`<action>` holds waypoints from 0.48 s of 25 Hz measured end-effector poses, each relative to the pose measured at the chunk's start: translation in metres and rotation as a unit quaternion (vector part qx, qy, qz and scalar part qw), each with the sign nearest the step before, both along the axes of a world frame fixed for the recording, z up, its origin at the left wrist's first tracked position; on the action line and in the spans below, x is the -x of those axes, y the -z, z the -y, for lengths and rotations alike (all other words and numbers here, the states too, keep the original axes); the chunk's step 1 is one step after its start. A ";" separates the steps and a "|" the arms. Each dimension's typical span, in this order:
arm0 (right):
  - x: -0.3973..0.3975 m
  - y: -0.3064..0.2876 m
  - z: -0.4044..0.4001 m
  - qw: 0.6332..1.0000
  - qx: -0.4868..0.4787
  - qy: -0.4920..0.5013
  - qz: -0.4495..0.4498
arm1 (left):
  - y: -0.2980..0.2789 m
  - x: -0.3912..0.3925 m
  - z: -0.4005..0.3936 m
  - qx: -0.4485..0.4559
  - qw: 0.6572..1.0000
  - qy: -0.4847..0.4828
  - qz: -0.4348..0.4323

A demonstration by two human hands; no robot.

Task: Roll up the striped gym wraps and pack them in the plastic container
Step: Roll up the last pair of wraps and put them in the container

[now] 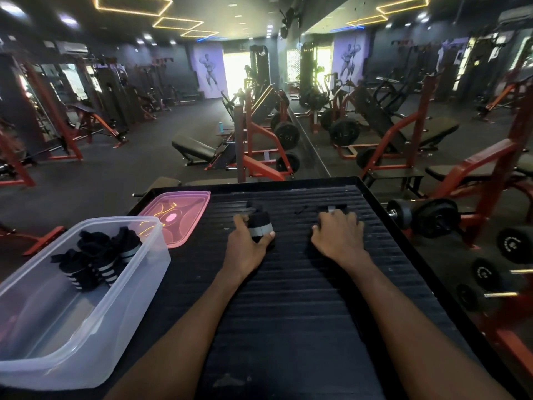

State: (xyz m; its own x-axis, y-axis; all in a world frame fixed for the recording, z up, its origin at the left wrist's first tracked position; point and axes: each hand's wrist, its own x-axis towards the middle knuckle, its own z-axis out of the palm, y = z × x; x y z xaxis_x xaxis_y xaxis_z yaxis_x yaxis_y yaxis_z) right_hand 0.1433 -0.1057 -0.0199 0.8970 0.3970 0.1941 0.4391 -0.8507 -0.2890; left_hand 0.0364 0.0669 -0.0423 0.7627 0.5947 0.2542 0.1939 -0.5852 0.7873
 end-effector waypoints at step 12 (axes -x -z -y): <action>-0.020 0.007 0.006 0.977 -0.144 0.056 -0.145 | -0.002 -0.001 -0.007 -0.049 0.995 -0.051 -0.076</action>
